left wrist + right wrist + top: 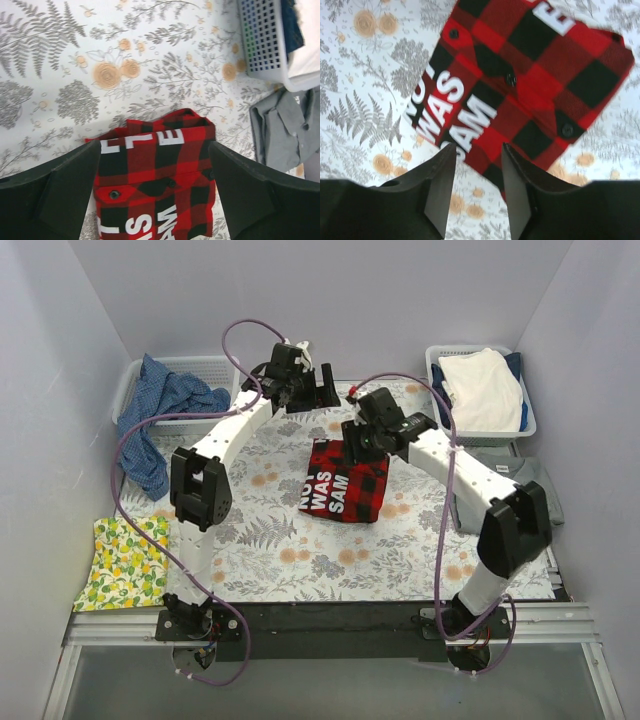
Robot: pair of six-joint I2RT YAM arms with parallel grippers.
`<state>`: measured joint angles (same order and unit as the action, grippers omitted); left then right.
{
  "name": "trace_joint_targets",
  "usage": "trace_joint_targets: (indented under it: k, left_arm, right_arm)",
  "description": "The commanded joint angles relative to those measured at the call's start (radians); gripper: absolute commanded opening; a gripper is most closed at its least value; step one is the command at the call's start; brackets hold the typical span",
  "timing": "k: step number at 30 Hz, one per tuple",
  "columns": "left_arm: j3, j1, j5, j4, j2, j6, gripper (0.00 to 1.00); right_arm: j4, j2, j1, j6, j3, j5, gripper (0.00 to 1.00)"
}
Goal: Fold and stack the long sleeve shirts
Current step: Fold the shirt
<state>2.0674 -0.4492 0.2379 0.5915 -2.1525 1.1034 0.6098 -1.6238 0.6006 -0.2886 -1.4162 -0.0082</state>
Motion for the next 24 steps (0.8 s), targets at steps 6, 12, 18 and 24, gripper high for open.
trace_joint_targets:
  k: [6, 12, 18, 24]
  left_arm:
    - [-0.079, 0.069, -0.092, 0.085, 0.128, 0.003, 0.98]
    - [-0.147, 0.142, -0.114, 0.103, 0.190, 0.013, 0.98]
    - [-0.191, 0.194, -0.083, 0.100, 0.229, 0.007, 0.98]
    - [-0.250, 0.202, -0.035, 0.082, 0.237, 0.015, 0.98]
  right_arm:
    - [0.037, -0.370, 0.002, 0.008, -0.282, 0.025, 0.65]
    - [0.142, -0.554, 0.011, 0.061, -0.379, 0.021, 0.68]
    - [0.159, -0.596, 0.100, 0.346, -0.311, -0.050, 0.68]
    - [0.128, -0.481, 0.198, 0.408, -0.143, -0.091, 0.68]
